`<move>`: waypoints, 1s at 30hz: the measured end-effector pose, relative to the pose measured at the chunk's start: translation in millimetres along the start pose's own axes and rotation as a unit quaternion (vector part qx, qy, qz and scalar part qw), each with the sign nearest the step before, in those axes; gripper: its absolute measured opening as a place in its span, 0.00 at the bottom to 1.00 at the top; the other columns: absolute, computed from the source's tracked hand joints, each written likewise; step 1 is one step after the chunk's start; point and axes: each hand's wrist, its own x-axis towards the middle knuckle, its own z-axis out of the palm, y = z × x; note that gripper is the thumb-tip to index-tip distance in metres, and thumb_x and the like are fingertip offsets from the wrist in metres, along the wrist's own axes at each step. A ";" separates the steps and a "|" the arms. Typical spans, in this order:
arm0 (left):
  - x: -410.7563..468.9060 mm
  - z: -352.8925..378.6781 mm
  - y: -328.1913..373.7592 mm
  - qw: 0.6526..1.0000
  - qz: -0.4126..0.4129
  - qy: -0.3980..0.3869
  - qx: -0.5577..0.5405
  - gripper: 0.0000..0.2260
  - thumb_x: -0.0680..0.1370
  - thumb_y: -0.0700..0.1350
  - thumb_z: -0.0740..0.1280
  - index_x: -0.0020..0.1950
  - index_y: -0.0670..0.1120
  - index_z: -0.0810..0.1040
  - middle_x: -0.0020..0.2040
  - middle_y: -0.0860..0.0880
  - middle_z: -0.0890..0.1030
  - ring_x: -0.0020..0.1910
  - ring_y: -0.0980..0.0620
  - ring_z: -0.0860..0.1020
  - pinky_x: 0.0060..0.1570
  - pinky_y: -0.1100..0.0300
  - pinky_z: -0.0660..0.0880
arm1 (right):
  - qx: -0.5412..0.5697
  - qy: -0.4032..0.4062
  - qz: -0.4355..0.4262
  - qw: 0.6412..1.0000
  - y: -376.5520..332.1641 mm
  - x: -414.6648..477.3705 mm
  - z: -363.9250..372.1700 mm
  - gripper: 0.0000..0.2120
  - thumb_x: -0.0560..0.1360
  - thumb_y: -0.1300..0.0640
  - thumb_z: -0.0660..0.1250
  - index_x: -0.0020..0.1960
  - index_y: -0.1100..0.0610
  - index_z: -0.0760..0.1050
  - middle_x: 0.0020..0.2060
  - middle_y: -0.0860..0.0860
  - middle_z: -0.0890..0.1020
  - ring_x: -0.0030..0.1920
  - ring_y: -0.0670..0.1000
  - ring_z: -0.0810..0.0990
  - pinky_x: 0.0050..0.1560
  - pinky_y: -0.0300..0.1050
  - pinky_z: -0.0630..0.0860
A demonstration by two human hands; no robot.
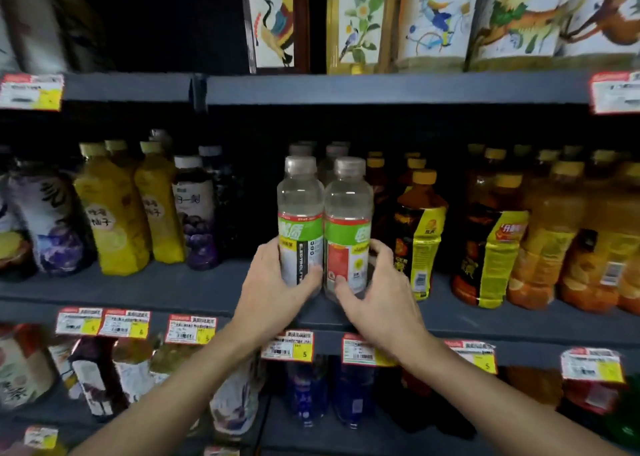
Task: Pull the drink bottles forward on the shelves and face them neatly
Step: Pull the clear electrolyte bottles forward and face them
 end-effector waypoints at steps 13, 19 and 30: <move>2.6 4.0 -20.2 0.999 0.016 0.030 -0.028 0.21 0.67 0.56 0.74 0.58 0.57 0.75 0.49 0.61 0.81 0.46 0.67 0.79 0.47 0.66 0.74 | -0.050 0.067 -0.054 0.995 4.0 4.9 7.8 0.22 0.69 0.35 0.68 0.55 0.47 0.70 0.49 0.45 0.81 0.51 0.48 0.80 0.51 0.52 0.80; 8.4 5.7 -13.1 0.999 -0.006 0.039 0.026 0.33 0.66 0.61 0.78 0.65 0.49 0.74 0.55 0.54 0.80 0.54 0.53 0.79 0.58 0.52 0.77 | -0.107 0.057 -0.047 0.992 3.3 4.6 7.2 0.28 0.70 0.29 0.64 0.58 0.51 0.76 0.51 0.49 0.76 0.55 0.50 0.74 0.54 0.52 0.77; 0.8 -9.5 -17.4 0.998 -0.024 -0.037 -0.041 0.30 0.68 0.55 0.79 0.66 0.50 0.73 0.51 0.60 0.81 0.47 0.65 0.80 0.43 0.70 0.75 | -0.056 0.041 -0.042 0.997 2.1 5.1 0.2 0.25 0.72 0.37 0.70 0.59 0.52 0.72 0.48 0.44 0.82 0.46 0.42 0.80 0.40 0.38 0.76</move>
